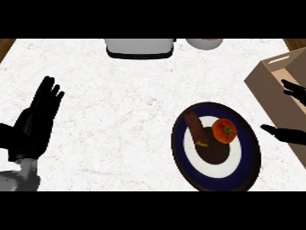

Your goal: Pick the sweet potato from the plate and place it in the cardboard box

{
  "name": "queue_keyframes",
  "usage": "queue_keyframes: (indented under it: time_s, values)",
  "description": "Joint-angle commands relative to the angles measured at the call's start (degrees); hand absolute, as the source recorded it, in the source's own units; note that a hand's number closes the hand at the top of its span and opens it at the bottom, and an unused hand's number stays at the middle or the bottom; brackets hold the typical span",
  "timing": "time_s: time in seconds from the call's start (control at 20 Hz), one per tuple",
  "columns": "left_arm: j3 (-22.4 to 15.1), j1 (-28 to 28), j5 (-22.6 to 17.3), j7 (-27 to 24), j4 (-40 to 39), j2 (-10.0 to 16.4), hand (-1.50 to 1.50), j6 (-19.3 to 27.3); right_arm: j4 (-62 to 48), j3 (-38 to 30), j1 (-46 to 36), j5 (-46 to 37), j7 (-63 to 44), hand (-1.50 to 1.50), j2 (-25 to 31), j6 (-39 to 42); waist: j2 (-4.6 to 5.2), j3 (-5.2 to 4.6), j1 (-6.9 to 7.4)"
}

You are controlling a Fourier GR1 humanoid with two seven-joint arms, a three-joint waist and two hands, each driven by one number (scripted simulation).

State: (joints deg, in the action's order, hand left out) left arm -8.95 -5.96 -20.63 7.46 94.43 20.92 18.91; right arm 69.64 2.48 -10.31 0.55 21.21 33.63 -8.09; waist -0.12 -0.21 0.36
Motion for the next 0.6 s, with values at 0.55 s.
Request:
queue_keyframes:
  time_s: [0.55]
  values:
    - [2.0,-2.23,1.58,-0.55,-4.04,-3.28,0.0,-1.11,22.53,6.53,-4.78,3.48,-34.15,-1.5,9.41,25.94,0.05,0.18,-0.64]
